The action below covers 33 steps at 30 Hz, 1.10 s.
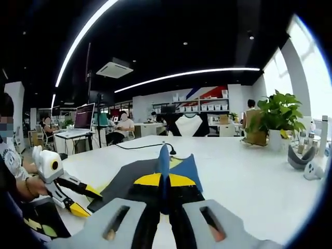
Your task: Fold the garment on the visible template until the final outline fits inside the template.
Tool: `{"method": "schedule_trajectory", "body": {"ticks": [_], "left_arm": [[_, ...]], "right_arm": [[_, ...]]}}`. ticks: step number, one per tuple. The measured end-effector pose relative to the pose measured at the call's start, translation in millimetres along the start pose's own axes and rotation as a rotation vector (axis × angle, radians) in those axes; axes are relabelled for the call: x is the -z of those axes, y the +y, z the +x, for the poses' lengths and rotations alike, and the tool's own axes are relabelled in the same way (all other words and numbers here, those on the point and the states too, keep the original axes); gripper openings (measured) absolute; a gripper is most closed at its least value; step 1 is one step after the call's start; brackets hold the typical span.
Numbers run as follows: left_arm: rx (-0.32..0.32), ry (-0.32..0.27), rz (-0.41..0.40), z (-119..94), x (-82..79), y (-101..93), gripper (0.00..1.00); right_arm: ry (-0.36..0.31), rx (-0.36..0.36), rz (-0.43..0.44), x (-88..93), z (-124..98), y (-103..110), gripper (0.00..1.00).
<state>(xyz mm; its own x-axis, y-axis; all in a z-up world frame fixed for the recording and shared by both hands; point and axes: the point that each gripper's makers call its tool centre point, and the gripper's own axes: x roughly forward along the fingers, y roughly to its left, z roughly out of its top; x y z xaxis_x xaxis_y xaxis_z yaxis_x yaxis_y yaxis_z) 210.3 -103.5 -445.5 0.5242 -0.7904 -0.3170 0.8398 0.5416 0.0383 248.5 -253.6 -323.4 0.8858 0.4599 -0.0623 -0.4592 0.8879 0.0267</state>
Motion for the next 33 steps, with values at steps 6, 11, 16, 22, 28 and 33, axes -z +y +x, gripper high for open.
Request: {"method": "schedule_trajectory", "body": {"ticks": [6,11,16,22,28,33], "left_arm": [[0.012,0.017,-0.014,0.6,2.6,1.4,0.22],[0.016,0.008,0.008,-0.8,1.3,1.8,0.04],[0.011,0.007,-0.015,-2.9,0.1,4.0,0.03],[-0.002,-0.057,-0.029,-13.4,-18.5,8.2,0.03],[-0.017,-0.118,-0.045,-24.9,-37.9,17.8,0.03],[-0.056,-0.173,-0.084,-35.4,-56.0,34.7,0.03]], "right_arm": [[-0.002,-0.004,0.003,-0.6,0.0,0.5,0.0],[-0.001,-0.01,0.005,-0.3,-0.2,2.1,0.0],[-0.002,-0.008,0.002,-0.4,-0.9,2.0,0.0],[0.001,-0.004,-0.011,-0.1,0.2,4.1,0.0],[0.018,0.022,-0.046,3.2,6.5,1.6,0.0],[0.012,0.035,-0.053,1.9,5.3,0.5,0.0]]}}
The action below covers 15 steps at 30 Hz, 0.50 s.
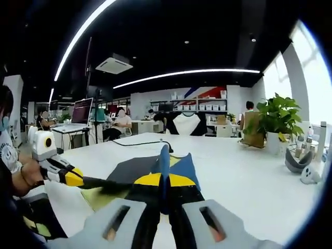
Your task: Fold the garment on the visible template until the final outline fits inside the template.
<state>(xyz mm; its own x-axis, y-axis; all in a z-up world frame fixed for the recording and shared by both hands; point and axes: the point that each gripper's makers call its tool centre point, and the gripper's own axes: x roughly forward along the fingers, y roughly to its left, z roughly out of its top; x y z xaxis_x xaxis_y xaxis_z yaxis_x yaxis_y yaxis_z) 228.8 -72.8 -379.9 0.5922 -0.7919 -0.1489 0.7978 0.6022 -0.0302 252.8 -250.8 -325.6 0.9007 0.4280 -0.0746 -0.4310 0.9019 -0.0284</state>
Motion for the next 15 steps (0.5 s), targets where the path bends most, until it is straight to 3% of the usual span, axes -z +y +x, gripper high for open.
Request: {"method": "schedule_trajectory", "body": {"ticks": [8,15], "left_arm": [[-0.063,-0.059,-0.015,-14.1,-30.6,23.5,0.03],[-0.112,-0.093,-0.022,-29.7,-59.2,47.8,0.03]], "right_arm": [[-0.014,0.038,0.036,-6.8,-8.9,-19.1,0.0],[0.01,0.073,-0.053,-14.1,-6.7,-29.9,0.0]]}}
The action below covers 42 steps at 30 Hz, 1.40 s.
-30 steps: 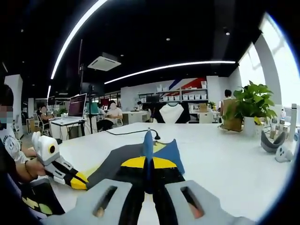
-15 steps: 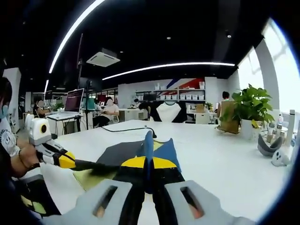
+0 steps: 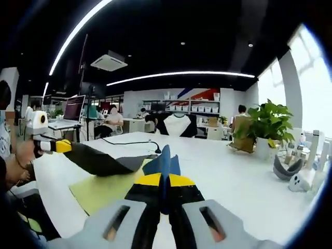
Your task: Fold the garment on the visible template until the final outline fits inside the template.
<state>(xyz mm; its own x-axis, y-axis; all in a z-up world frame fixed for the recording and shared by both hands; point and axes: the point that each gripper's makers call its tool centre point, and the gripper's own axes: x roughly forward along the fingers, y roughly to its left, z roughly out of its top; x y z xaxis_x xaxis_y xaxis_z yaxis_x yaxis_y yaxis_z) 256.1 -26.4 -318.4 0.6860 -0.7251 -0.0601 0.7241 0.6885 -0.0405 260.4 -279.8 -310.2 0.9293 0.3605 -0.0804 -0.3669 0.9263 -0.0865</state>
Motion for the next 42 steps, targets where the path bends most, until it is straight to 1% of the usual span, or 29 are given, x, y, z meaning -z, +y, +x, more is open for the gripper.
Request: {"method": "schedule_trajectory", "body": {"ticks": [1,3,8,13,18,20,21,26,28,30,38,42], "left_arm": [[-0.012,0.002,0.002,-1.2,-2.2,3.5,0.03],[-0.04,-0.004,0.002,-4.7,-8.7,11.5,0.03],[-0.062,-0.02,0.023,-9.3,-23.9,19.2,0.03],[-0.081,-0.02,0.047,-12.1,-36.3,27.7,0.03],[-0.11,-0.003,0.084,-15.2,-42.1,41.1,0.03],[-0.114,-0.013,0.102,-18.8,-45.8,45.4,0.03],[-0.127,-0.014,0.105,-21.4,-47.4,49.7,0.03],[-0.182,-0.009,0.113,-31.6,-52.4,71.3,0.03],[-0.204,-0.002,0.116,-35.7,-52.9,80.4,0.03],[-0.223,0.004,0.119,-38.9,-52.8,88.0,0.03],[-0.275,0.008,0.127,-49.5,-62.0,110.5,0.03],[-0.309,0.02,0.137,-53.0,-63.5,125.1,0.03]], "right_arm": [[-0.002,-0.001,-0.007,-3.9,1.3,-1.8,0.0],[0.002,0.001,-0.018,-6.2,1.8,-2.4,0.0],[0.008,0.012,-0.059,-12.8,5.6,-6.2,0.0],[0.009,0.012,-0.088,-21.2,7.5,-10.8,0.0],[0.014,0.03,-0.114,-25.9,8.9,-20.5,0.0],[0.012,0.049,-0.128,-27.9,8.6,-27.1,0.0],[0.012,0.052,-0.13,-28.3,9.0,-29.2,0.0],[0.016,0.065,-0.138,-30.5,8.8,-38.2,0.0],[0.028,0.084,-0.151,-30.8,8.7,-44.3,0.0],[0.028,0.089,-0.157,-32.2,8.7,-47.2,0.0],[0.035,0.116,-0.17,-38.7,7.4,-58.1,0.0],[0.043,0.14,-0.189,-40.6,8.9,-69.4,0.0]]}}
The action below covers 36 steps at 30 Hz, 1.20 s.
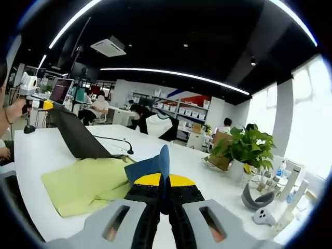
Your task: Fold the garment on the visible template until the final outline fits inside the template.
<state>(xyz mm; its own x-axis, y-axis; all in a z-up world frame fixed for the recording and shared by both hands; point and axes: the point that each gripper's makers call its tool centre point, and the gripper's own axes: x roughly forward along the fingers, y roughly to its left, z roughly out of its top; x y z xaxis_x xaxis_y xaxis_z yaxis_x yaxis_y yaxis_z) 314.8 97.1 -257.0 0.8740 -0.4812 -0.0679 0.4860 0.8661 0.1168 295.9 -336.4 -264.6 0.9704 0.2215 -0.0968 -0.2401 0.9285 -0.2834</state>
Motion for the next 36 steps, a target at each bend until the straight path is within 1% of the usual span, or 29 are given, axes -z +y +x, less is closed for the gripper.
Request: {"method": "schedule_trajectory", "body": {"ticks": [5,7,10,14,17,20,25,32,36], "left_arm": [[-0.048,0.02,0.015,2.8,3.1,21.2,0.03],[-0.073,0.024,0.025,3.0,4.9,29.8,0.03],[-0.087,0.03,0.02,4.1,8.1,37.4,0.03],[-0.122,0.044,0.04,4.8,12.0,51.3,0.03],[-0.144,0.081,0.063,4.1,19.0,60.2,0.03],[-0.167,0.097,0.069,4.8,25.1,70.5,0.03],[-0.201,0.122,0.069,2.4,34.4,87.7,0.03],[-0.245,0.133,0.061,-3.2,42.8,110.1,0.03],[-0.278,0.154,0.054,-4.6,51.8,125.8,0.03]], "right_arm": [[0.012,0.028,-0.022,0.1,2.8,-16.0,0.0],[0.012,0.041,-0.015,4.4,2.0,-21.6,0.0],[0.018,0.058,0.008,12.2,3.0,-34.1,0.0],[0.034,0.084,0.015,22.1,4.8,-49.9,0.0],[0.032,0.1,0.037,26.3,3.0,-57.4,0.0],[0.043,0.116,0.049,33.6,6.6,-68.0,0.0],[0.068,0.128,0.051,43.4,11.2,-77.7,0.0],[0.088,0.142,0.052,52.9,17.1,-87.4,0.0],[0.103,0.139,0.063,60.1,20.5,-93.0,0.0]]}}
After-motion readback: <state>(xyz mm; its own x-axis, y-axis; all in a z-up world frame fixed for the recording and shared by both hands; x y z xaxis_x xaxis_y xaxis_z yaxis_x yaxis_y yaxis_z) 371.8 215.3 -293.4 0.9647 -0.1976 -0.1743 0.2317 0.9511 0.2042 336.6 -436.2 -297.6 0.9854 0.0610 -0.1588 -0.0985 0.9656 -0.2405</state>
